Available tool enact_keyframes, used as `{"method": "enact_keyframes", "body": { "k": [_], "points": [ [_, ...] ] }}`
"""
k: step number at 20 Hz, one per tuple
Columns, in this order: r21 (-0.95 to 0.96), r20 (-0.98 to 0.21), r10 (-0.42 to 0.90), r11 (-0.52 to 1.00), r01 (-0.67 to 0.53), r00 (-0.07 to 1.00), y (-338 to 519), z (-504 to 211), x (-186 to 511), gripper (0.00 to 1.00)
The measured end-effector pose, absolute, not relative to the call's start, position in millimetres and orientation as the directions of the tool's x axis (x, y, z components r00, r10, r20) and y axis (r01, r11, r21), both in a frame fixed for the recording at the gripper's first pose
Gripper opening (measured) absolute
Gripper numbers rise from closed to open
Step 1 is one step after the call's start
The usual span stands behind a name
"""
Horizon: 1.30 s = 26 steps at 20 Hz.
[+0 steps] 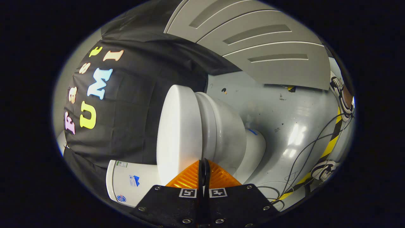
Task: Open the toilet lid.
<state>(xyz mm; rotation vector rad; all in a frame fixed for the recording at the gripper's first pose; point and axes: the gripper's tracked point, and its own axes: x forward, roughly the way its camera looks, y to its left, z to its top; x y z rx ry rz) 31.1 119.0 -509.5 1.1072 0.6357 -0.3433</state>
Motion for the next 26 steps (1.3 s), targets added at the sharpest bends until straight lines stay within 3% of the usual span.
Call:
{"method": "enact_keyframes", "body": {
  "k": [7,17,26],
  "points": [
    [0.617,-0.631,-0.007,0.601,0.507,0.776,122.6,-484.2,34.8,0.00],
    [0.503,-0.611,-0.080,0.729,0.465,0.787,145.6,-419.7,42.8,0.00],
    [0.275,-0.606,-0.122,0.896,0.350,0.786,186.7,-359.3,51.8,0.00]
  ]
}}
